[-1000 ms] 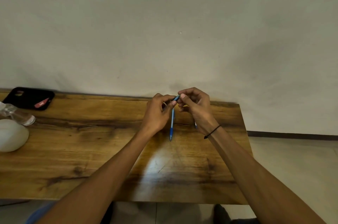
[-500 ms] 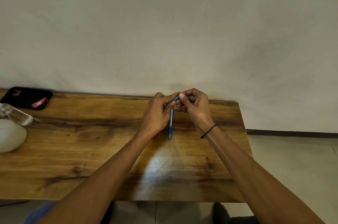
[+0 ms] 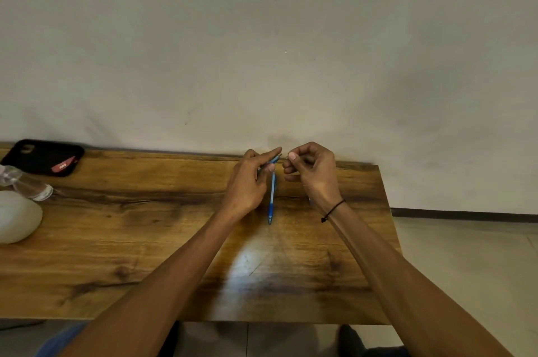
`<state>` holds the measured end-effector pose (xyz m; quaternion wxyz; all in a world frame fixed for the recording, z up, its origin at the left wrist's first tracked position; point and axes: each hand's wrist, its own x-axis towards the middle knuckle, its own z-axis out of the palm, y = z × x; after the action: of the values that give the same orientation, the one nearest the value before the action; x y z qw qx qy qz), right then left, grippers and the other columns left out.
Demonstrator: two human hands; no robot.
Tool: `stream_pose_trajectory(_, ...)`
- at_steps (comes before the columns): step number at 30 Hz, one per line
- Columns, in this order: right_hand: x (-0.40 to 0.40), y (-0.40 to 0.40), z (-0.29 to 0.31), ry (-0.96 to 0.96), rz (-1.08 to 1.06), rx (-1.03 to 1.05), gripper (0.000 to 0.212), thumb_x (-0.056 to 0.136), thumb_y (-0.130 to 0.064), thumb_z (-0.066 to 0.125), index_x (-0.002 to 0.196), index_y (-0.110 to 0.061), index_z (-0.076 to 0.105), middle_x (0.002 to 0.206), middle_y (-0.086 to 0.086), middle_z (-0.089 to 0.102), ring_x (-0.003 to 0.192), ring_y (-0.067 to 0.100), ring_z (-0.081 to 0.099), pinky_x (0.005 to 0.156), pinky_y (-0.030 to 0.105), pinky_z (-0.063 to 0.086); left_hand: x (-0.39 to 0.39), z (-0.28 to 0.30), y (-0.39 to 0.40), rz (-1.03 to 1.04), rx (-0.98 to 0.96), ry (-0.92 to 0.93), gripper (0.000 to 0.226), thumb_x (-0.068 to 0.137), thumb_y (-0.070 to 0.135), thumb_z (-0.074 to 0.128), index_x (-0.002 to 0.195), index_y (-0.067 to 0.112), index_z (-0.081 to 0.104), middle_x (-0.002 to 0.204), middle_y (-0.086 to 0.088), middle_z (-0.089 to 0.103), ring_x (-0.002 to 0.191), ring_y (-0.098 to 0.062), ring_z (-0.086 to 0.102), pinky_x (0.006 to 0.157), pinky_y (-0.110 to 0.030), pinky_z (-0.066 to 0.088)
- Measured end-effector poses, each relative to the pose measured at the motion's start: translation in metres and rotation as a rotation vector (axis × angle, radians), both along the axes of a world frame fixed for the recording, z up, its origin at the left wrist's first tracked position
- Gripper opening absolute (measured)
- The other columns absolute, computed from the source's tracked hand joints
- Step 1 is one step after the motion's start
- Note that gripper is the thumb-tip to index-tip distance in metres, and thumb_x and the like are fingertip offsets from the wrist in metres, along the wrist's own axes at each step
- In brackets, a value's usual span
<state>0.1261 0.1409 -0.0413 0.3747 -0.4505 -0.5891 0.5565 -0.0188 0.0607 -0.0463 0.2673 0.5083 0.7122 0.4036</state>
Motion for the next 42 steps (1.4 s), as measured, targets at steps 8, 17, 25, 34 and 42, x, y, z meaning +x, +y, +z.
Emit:
stream_pose_trajectory(8, 0.008, 0.004, -0.015, -0.626, 0.120, 0.401, 0.006, 0.097, -0.012, 0.066, 0.094, -0.016, 0.069, 0.081, -0.003, 0.074, 0.078, 0.015, 0.071, 0.071, 0.041, 0.061, -0.003, -0.008, 0.003, 0.046, -0.010, -0.027, 0.040, 0.106, 0.020, 0.059, 0.143, 0.034, 0.063, 0.110, 0.000, 0.059, 0.097, -0.007, 0.057, 0.078, -0.016, 0.044)
stream_pose_trajectory(17, 0.006, -0.002, -0.033, -1.002, 0.307, 0.594, 0.007, 0.098, -0.021, 0.064, 0.100, -0.014, 0.065, 0.113, 0.007, 0.062, 0.111, 0.030, 0.055, 0.078, 0.045, 0.054, -0.006, -0.008, 0.003, 0.041, -0.046, -0.024, 0.040, 0.105, 0.020, 0.061, 0.142, 0.036, 0.064, 0.113, -0.001, 0.059, 0.103, -0.011, 0.057, 0.083, -0.018, 0.041)
stream_pose_trajectory(25, 0.006, -0.004, -0.039, -1.050, 0.384, 0.599, 0.017, 0.097, -0.026, 0.068, 0.107, -0.013, 0.064, 0.118, 0.011, 0.063, 0.115, 0.033, 0.054, 0.092, 0.046, 0.049, -0.008, -0.007, 0.003, 0.031, -0.082, -0.011, 0.039, 0.105, 0.021, 0.061, 0.142, 0.034, 0.064, 0.114, 0.001, 0.056, 0.105, -0.010, 0.055, 0.085, -0.018, 0.038)
stream_pose_trajectory(34, 0.010, 0.015, -0.015, -0.611, 0.161, 0.345, 0.011, 0.095, -0.013, 0.067, 0.105, -0.019, 0.067, 0.093, -0.003, 0.069, 0.088, 0.015, 0.063, 0.073, 0.028, 0.054, -0.005, -0.004, 0.002, 0.023, -0.102, 0.028, 0.036, 0.104, 0.021, 0.063, 0.139, 0.028, 0.067, 0.117, 0.000, 0.059, 0.104, -0.013, 0.055, 0.086, -0.023, 0.040)
stream_pose_trajectory(42, 0.006, 0.006, 0.000, -0.060, 0.192, -0.074, 0.014, 0.095, -0.003, 0.070, 0.104, 0.009, 0.069, 0.094, 0.027, 0.074, 0.081, 0.023, 0.072, 0.074, 0.027, 0.061, 0.002, 0.003, 0.000, -0.023, -0.094, 0.010, 0.034, 0.103, 0.019, 0.064, 0.136, 0.028, 0.068, 0.124, -0.004, 0.063, 0.112, -0.017, 0.058, 0.089, -0.028, 0.046)
